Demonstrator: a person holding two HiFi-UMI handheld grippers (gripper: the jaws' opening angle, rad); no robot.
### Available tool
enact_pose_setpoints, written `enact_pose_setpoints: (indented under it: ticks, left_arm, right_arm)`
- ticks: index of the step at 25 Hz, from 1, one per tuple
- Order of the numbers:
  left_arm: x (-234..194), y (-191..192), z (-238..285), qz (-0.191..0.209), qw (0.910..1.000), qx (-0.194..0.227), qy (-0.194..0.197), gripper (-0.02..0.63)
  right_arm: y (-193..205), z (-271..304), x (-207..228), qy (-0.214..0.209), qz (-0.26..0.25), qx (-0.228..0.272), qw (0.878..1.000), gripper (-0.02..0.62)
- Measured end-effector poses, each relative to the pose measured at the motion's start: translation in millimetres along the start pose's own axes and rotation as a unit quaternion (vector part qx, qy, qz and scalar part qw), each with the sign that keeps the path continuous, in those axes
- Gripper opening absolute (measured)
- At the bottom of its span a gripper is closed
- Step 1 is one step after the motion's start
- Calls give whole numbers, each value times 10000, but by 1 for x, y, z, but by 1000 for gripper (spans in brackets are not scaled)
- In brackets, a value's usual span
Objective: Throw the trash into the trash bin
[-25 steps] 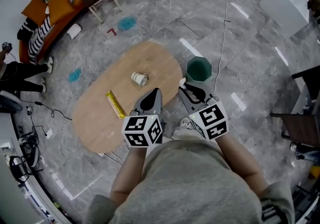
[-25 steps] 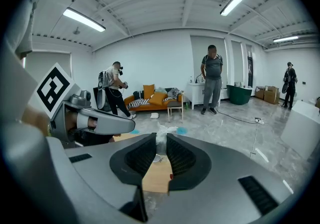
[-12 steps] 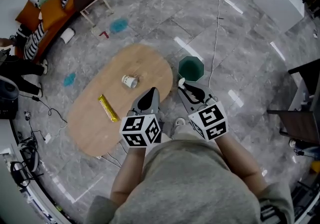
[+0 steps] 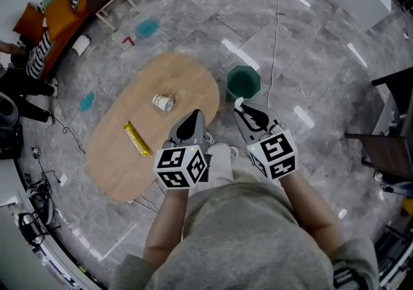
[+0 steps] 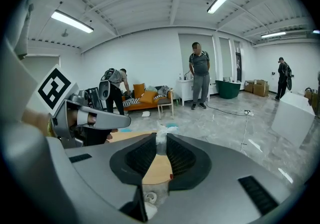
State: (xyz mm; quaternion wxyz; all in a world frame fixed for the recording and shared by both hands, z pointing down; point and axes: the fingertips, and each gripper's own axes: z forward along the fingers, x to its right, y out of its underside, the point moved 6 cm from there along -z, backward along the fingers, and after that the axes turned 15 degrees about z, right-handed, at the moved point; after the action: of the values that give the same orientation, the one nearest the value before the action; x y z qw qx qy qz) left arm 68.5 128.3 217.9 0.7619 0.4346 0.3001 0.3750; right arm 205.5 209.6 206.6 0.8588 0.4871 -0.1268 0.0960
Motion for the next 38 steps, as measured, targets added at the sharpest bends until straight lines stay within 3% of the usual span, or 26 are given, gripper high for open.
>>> enact_pose_setpoints:
  ticks: [19,38]
  left_arm:
    - [-19,2,83,-9,9993,-243,271,0]
    - [-49,34,184,-221,9974,-616,307,0]
  right_arm:
    - [0,34,61,566,303,-170,9978,63]
    - [20,111,132,675,562,-542,9947,63]
